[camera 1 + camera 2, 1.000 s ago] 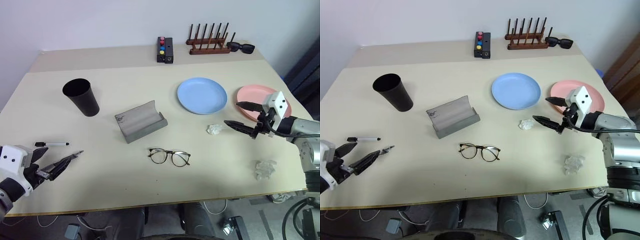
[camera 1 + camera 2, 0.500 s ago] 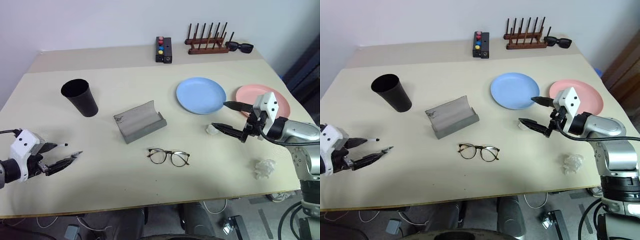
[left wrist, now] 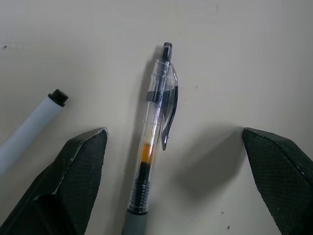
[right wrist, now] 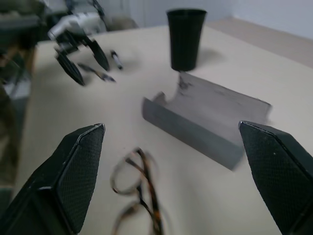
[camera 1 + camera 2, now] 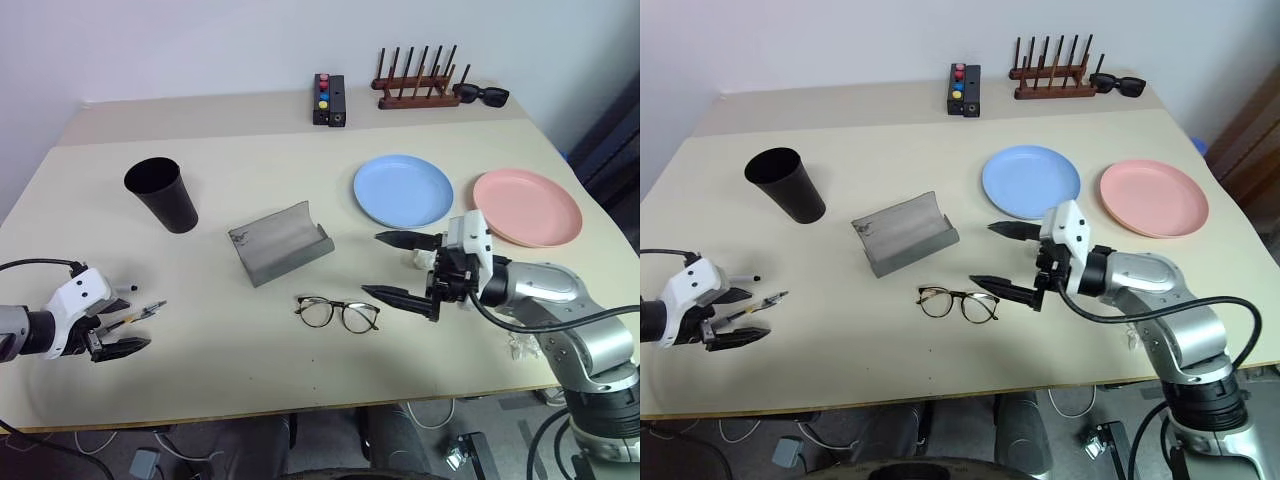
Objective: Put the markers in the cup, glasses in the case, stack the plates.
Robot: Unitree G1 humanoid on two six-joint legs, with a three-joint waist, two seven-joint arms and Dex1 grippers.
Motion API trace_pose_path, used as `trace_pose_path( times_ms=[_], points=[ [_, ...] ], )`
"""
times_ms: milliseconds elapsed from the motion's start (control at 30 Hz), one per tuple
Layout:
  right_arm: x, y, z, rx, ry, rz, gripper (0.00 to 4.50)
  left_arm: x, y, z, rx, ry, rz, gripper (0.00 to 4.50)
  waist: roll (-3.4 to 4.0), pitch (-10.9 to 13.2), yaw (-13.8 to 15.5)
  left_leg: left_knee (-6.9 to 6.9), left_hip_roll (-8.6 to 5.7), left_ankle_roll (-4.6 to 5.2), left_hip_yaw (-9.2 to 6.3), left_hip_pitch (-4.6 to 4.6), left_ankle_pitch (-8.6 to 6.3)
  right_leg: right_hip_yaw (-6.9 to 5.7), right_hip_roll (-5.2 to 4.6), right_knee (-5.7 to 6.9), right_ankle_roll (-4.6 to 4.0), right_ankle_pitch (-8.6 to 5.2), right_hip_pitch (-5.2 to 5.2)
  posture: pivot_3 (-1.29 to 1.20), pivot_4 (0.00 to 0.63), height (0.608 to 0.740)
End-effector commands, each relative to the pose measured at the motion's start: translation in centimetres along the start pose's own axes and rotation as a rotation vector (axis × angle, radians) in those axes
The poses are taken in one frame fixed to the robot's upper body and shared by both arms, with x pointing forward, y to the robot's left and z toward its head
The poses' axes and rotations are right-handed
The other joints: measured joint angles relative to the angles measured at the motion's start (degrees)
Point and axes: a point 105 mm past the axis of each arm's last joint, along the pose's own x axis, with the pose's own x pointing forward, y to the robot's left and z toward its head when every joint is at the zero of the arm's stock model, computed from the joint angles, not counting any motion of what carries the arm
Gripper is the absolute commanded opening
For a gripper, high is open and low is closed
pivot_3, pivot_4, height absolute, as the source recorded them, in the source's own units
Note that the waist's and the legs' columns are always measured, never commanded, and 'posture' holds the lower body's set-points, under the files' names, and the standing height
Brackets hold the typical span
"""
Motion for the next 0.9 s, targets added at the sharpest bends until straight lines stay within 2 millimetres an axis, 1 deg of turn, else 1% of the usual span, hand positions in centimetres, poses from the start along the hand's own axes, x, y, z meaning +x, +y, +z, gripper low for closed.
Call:
trace_pose_path(
  times_ms=[33,200,233,433,500,567,633,700,733,800,900],
  points=[
    [0.8,1.3,1.0,-0.007,-0.039,0.052,4.50,0.7,-0.6,-1.5,-0.006,0.063,-0.047,2.64,0.04,-0.02,0.01,0.00,0.00,0.00,0.00,0.00,0.00,0.00,0.00,0.00,0.00,0.00,0.00,0.00,0.150,0.732],
    [1.2,1.5,0.9,-0.017,-0.023,0.080,4.50,0.6,-0.6,-1.6,0.011,0.069,-0.055,0.17,0.06,-0.02,0.00,0.02,0.00,0.00,0.01,0.03,0.00,0.00,0.00,0.00,0.01,0.00,0.03,0.00,0.150,0.732],
    [1.3,1.3,0.9,-0.022,-0.024,0.083,4.50,0.6,-0.6,-1.7,0.011,0.068,-0.055,0.04,0.10,-0.03,0.00,0.01,0.00,0.00,0.01,0.05,0.00,0.00,0.00,0.01,0.01,0.00,0.03,0.00,0.150,0.732],
    [1.4,0.6,0.9,-0.045,-0.026,0.091,4.50,0.3,-0.1,-1.7,0.032,0.052,0.004,0.04,0.17,-0.06,-0.12,-0.04,0.02,0.00,0.03,0.19,0.00,0.00,0.01,0.03,0.02,-0.01,0.14,0.00,0.150,0.732],
    [1.4,0.5,0.7,-0.054,-0.026,0.092,4.50,-0.1,0.0,-0.2,0.026,-0.036,0.024,0.04,0.18,-0.05,-0.27,-0.05,0.03,0.00,0.03,0.21,0.00,0.00,0.01,0.03,0.03,-0.01,0.16,0.00,0.150,0.732],
    [1.6,0.3,0.8,-0.072,-0.035,0.092,4.50,-1.2,0.0,3.5,0.001,-0.225,0.044,0.04,0.14,-0.03,-0.19,-0.06,0.05,0.00,0.04,0.20,0.00,0.00,0.02,0.03,0.03,-0.01,0.16,0.00,0.150,0.732],
    [1.9,0.2,0.9,-0.095,-0.045,0.087,4.50,-2.6,-0.1,6.8,-0.014,-0.394,0.063,0.04,-0.10,0.10,0.02,-0.01,0.12,0.00,0.03,0.16,0.00,-0.01,0.03,0.03,0.04,0.00,0.15,0.00,0.150,0.732],
    [2.4,-0.1,1.0,-0.121,-0.057,0.078,4.50,-4.2,0.0,9.5,-0.012,-0.536,0.097,0.04,-0.40,0.14,0.20,0.09,0.29,0.00,-0.03,0.10,0.00,-0.08,0.07,0.03,0.07,0.03,0.15,0.00,0.150,0.732],
    [2.7,-0.2,1.0,-0.131,-0.062,0.074,4.50,-4.8,0.1,10.5,-0.013,-0.591,0.111,0.04,-0.46,0.16,0.18,0.09,0.28,0.00,-0.03,0.10,0.00,-0.09,0.09,0.03,0.09,0.08,0.17,0.00,0.150,0.732],
    [3.1,-0.4,1.1,-0.142,-0.075,0.073,4.50,-6.8,0.9,13.3,0.019,-0.755,0.201,0.04,-0.46,0.16,0.13,0.10,0.26,-0.01,-0.02,0.12,0.00,-0.08,0.12,0.00,0.10,0.14,0.18,0.00,0.150,0.732],
    [3.3,-0.6,1.0,-0.146,-0.086,0.074,4.50,-8.9,2.3,16.1,0.028,-0.909,0.325,0.04,-0.47,0.16,0.08,0.07,0.26,-0.01,-0.01,0.15,0.01,-0.08,0.18,0.01,0.12,0.19,0.18,0.00,0.150,0.732]
  ],
)
